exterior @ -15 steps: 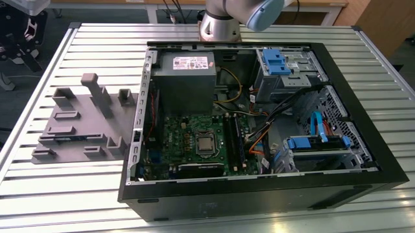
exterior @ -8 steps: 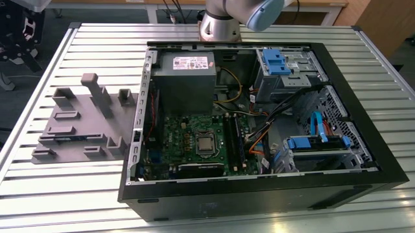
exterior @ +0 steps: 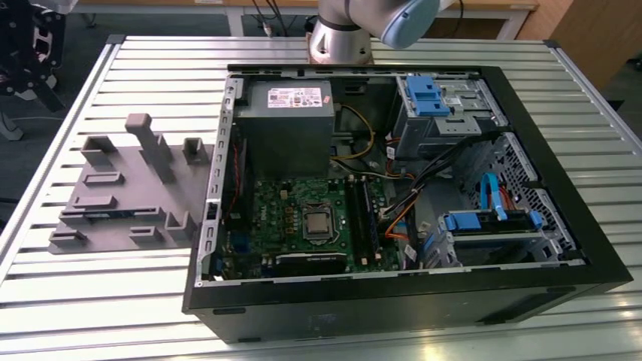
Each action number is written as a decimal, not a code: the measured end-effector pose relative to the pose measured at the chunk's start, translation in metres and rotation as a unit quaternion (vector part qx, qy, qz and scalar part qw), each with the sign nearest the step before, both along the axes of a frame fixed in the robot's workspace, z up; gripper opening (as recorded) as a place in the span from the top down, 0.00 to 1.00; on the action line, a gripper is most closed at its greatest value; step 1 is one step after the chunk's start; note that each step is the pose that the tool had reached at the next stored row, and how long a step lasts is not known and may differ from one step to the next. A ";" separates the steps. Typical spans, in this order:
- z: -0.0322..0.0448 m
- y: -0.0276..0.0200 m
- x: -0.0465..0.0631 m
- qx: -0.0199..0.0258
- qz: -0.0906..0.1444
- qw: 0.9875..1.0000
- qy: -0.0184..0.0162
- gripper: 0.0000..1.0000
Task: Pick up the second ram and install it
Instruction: 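Pick up the second ram and move it above second insertion slot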
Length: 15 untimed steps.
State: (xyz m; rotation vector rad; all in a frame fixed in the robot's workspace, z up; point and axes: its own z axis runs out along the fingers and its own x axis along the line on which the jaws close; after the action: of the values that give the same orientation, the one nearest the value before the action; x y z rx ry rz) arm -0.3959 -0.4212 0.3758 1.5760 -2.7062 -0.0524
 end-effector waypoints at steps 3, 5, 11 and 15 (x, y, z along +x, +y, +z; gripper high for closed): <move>-0.0001 0.0000 0.000 0.000 0.018 1.000 0.000 0.89; -0.0001 0.0000 -0.001 0.000 0.030 1.000 0.000 0.89; -0.0004 -0.0001 -0.001 0.000 0.067 0.998 0.000 0.89; -0.0011 -0.0001 -0.002 0.000 0.100 0.995 0.000 0.89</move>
State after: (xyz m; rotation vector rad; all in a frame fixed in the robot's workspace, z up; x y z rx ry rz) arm -0.3974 -0.4213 0.3748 1.8364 -2.5328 -0.0505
